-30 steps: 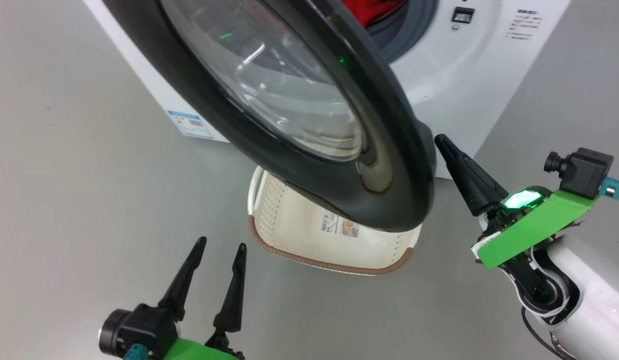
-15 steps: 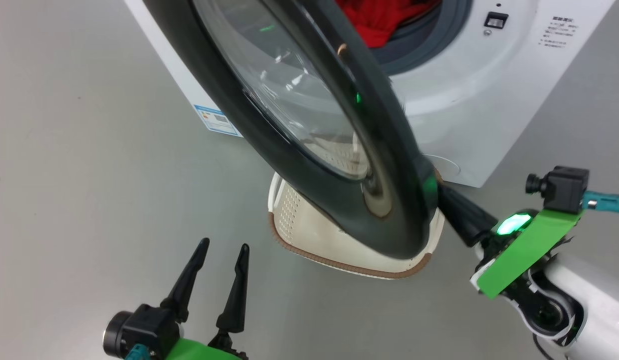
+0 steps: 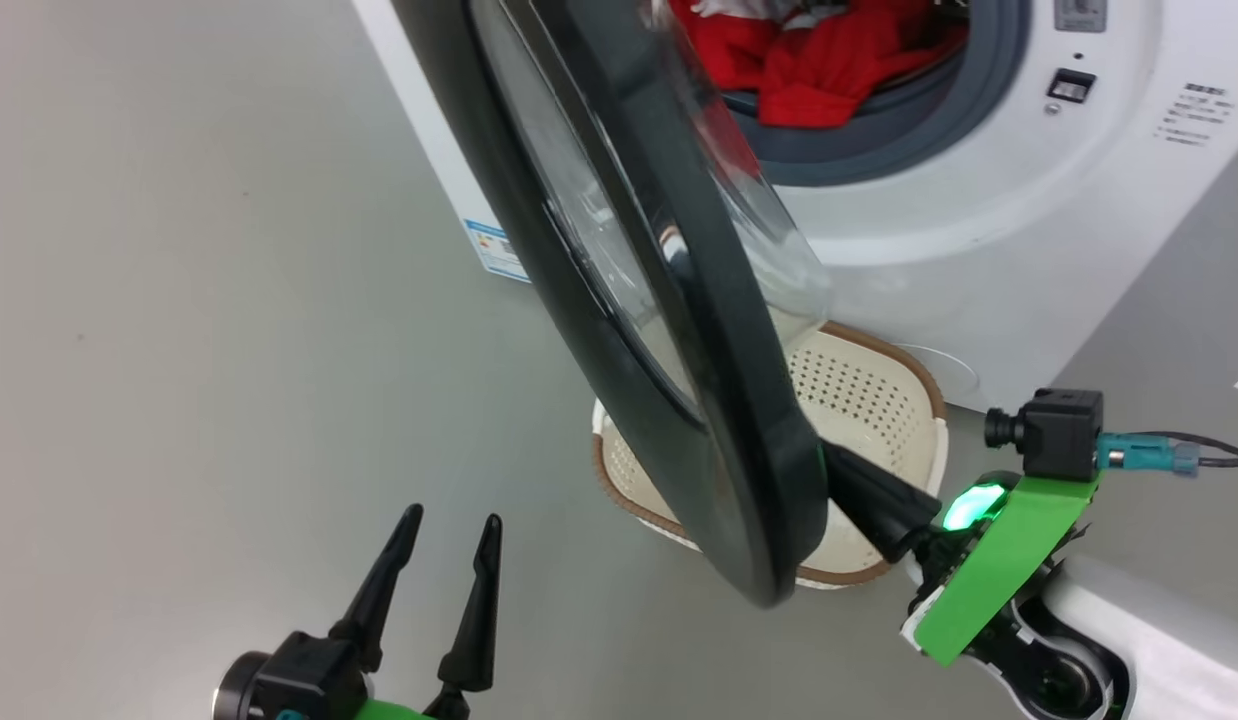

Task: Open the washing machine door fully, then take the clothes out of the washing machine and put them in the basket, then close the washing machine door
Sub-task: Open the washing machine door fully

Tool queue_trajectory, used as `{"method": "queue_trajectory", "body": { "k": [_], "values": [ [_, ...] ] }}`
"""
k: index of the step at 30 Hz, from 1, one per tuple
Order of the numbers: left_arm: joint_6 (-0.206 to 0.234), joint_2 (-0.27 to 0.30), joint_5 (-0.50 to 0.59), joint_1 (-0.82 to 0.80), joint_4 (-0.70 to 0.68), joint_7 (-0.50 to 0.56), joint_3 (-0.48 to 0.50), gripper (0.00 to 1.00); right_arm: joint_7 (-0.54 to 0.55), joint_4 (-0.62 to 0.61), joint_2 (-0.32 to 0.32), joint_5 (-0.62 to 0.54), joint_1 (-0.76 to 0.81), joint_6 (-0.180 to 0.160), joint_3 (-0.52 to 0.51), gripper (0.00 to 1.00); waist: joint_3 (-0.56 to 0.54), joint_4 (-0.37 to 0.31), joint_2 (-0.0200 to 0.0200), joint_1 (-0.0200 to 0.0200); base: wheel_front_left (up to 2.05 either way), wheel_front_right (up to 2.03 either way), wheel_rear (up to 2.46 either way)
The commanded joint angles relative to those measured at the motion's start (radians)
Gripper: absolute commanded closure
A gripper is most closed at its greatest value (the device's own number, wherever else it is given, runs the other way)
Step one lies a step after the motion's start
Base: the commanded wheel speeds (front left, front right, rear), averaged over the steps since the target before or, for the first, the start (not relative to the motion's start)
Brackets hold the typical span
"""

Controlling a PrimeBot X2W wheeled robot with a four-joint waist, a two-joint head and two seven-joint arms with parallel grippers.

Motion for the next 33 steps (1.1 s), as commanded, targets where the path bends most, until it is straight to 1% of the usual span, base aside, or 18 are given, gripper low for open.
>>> {"method": "queue_trajectory", "body": {
  "k": [1,8,16,27,33],
  "values": [
    [0.007,0.011,0.0,0.001,-0.022,-0.012,0.031,0.0,-0.005,-0.029,0.008,0.002,0.007,0.007,0.02,1.0,-0.011,0.021,0.0,0.0,0.0,0.0,0.0],
    [0.015,0.011,-0.002,0.018,-0.015,-0.012,0.026,0.0,-0.005,-0.035,0.033,0.01,-0.009,0.007,0.089,1.0,-0.031,0.067,0.0,0.0,0.0,0.0,0.0],
    [0.022,0.011,-0.01,0.034,-0.009,-0.012,0.03,0.0,-0.005,-0.039,0.072,0.02,-0.022,0.007,0.139,1.0,-0.055,0.112,0.0,0.0,0.0,0.0,0.0],
    [0.026,0.011,-0.011,0.052,-0.009,-0.012,0.049,0.0,-0.005,-0.033,0.149,0.023,-0.071,0.007,0.204,1.0,-0.067,0.13,0.0,0.0,0.0,0.0,0.0],
    [0.029,0.011,-0.015,0.052,-0.016,-0.012,0.073,0.0,-0.005,-0.024,0.177,0.027,-0.104,0.007,0.23,1.0,-0.063,0.133,0.0,0.0,0.0,0.0,0.0]
  ]
}}
